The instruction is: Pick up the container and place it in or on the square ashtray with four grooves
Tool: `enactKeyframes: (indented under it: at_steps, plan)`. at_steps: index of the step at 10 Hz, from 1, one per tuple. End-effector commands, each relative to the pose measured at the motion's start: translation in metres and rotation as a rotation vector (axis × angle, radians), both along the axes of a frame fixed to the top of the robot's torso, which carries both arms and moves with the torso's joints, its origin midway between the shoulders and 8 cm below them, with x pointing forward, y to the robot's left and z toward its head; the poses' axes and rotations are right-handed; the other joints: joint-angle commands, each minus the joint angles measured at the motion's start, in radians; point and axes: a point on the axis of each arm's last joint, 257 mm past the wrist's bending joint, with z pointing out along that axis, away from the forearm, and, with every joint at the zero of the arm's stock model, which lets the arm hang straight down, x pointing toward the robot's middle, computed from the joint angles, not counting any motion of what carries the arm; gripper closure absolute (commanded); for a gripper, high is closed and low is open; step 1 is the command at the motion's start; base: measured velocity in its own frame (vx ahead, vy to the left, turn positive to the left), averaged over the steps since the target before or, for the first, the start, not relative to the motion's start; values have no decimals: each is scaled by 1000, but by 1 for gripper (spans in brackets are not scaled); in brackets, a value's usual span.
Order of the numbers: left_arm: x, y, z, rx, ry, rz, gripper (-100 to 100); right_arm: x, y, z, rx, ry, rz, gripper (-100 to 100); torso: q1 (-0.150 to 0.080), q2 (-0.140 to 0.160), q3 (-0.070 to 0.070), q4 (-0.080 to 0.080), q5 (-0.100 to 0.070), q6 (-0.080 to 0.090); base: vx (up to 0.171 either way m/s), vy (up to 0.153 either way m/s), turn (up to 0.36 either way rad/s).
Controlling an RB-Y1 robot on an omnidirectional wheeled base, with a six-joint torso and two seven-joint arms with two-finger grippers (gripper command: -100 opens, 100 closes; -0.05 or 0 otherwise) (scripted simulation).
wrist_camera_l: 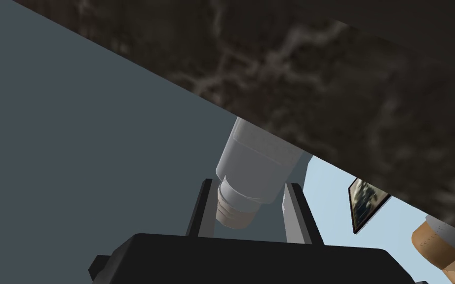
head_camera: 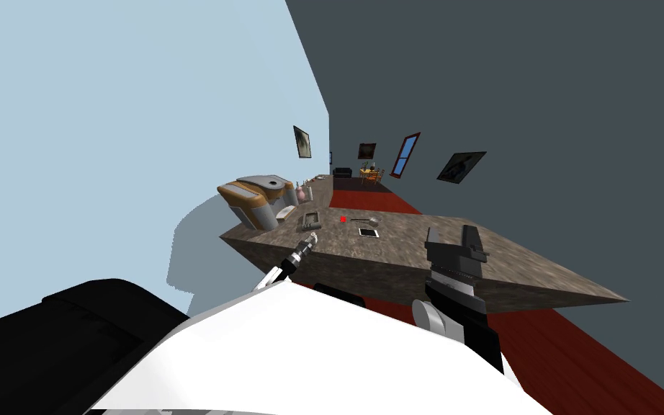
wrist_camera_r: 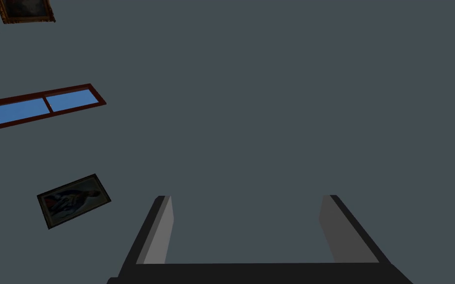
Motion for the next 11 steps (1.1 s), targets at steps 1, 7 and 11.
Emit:
enactKeyframes:
  at_steps: [1,7,11]
  plan:
    - [0,0,0,0,0,0,100,0,0,0,0,0,0,0,0,0,0,0,0,0,0,0,0]
    - [38,2,15,-19,-45,-9,100,0,0,0,0,0,0,0,-2,8,4,1,0,1,-90,-24,10]
    - [69,6,32,-33,-85,-11,100,0,0,0,0,0,0,0,-1,6,4,1,0,1,-96,-7,11]
